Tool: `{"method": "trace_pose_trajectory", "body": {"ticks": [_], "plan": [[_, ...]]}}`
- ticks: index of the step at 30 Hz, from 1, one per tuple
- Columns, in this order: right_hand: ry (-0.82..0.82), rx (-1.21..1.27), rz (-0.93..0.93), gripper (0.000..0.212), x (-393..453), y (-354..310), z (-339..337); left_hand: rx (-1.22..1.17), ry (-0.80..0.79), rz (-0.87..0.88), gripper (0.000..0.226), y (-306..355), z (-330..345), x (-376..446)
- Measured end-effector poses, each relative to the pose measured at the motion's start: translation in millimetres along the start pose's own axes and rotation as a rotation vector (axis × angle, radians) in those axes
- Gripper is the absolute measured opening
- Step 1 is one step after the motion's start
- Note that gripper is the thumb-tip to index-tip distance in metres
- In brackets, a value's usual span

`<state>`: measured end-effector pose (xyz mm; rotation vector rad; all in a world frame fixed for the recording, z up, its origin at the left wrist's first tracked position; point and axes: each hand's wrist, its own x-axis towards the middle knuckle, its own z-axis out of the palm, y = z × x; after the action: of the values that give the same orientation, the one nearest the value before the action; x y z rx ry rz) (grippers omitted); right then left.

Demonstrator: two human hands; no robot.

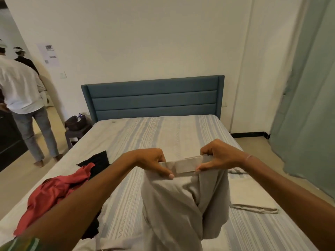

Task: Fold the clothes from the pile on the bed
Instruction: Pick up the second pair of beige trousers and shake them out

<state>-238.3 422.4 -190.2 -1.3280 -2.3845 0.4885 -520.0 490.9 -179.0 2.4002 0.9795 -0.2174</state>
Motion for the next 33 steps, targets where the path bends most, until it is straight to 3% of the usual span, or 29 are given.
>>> {"method": "trace_pose_trajectory", "body": {"ticks": [2, 5, 8, 11, 16, 20, 24, 26, 29, 33], "plan": [[-0.080, 0.004, 0.024, 0.036, -1.8, 5.4, -9.5, -0.031, 0.026, 0.006, 0.046, -11.6, -2.6, -6.2], [-0.202, -0.016, 0.070, 0.057, -1.8, 10.0, -12.7, -0.022, 0.067, 0.036, 0.050, -20.8, -9.2, -12.3], [-0.291, 0.101, 0.102, 0.045, -1.7, 11.0, -14.7, 0.025, 0.075, 0.027, 0.043, -27.4, -19.2, -16.0], [-0.296, 0.255, 0.126, 0.032, -6.6, 17.6, -15.2, 0.059, 0.084, 0.006, 0.055, -44.6, -26.4, -20.9], [-0.281, 0.363, 0.165, 0.032, -21.3, 34.9, -14.2, 0.118, 0.117, -0.043, 0.047, -80.6, -35.0, -35.2], [-0.405, 0.091, 0.232, 0.026, -24.0, 29.4, -17.5, 0.237, 0.151, -0.065, 0.037, -90.6, -37.4, -36.0], [-0.369, -0.397, 0.396, 0.061, -15.7, 37.9, -21.7, 0.572, 0.229, -0.046, 0.044, -94.8, -47.1, -40.2], [-0.344, -0.500, 0.392, 0.074, -15.4, 40.9, -24.8, 0.759, 0.279, -0.036, 0.048, -95.9, -52.7, -43.6], [-0.411, -0.477, 0.346, 0.044, -23.8, 39.2, -33.6, 0.950, 0.342, -0.093, 0.045, -102.2, -58.4, -50.7], [-0.304, -0.587, 0.347, 0.054, -31.1, 41.3, -36.5, 1.046, 0.417, -0.157, 0.041, -114.0, -64.3, -61.4]]}}
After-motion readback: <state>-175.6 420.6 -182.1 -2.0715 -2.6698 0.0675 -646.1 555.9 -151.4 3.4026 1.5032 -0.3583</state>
